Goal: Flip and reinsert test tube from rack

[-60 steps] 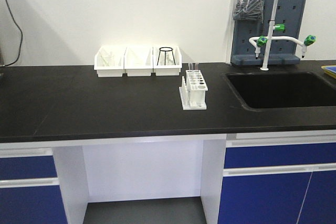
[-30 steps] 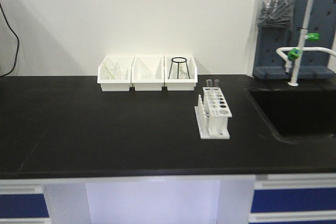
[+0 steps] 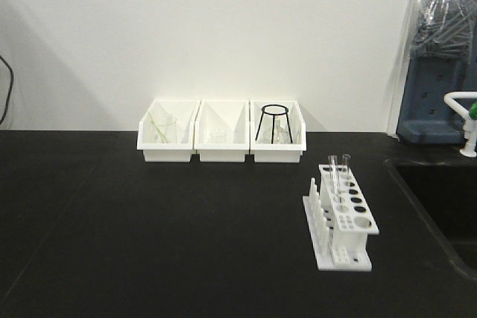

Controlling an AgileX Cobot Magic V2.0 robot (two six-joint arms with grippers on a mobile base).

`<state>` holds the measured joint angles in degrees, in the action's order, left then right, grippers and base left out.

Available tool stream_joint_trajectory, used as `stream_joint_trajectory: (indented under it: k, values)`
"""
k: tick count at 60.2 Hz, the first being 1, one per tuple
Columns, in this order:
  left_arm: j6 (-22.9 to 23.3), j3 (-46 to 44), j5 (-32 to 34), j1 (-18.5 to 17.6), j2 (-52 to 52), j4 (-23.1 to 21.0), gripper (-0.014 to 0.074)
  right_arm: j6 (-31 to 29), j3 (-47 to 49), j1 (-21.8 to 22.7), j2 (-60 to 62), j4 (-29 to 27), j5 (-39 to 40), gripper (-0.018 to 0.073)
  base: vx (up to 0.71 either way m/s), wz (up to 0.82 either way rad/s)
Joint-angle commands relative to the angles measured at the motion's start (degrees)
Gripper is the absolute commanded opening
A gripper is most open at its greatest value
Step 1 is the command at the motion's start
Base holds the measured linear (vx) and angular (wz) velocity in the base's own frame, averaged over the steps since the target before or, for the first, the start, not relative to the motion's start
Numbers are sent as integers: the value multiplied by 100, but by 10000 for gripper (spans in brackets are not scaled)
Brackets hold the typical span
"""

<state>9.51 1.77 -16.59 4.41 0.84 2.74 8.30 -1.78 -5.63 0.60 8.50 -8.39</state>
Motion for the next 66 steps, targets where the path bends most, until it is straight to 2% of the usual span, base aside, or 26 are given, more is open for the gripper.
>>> stream_joint_trajectory:
  k: [1, 34, 66]
  values:
    - [1, 5, 500, -39, 72, -21, -6, -60, -3, -25, 58, 50, 469, -8, 42, -2]
    - [1, 5, 500, -39, 72, -21, -6, -60, -3, -25, 58, 50, 469, -8, 34, -1]
    - [1, 5, 500, -39, 72, -21, -6, -60, -3, -25, 58, 50, 469, -8, 15, 2]
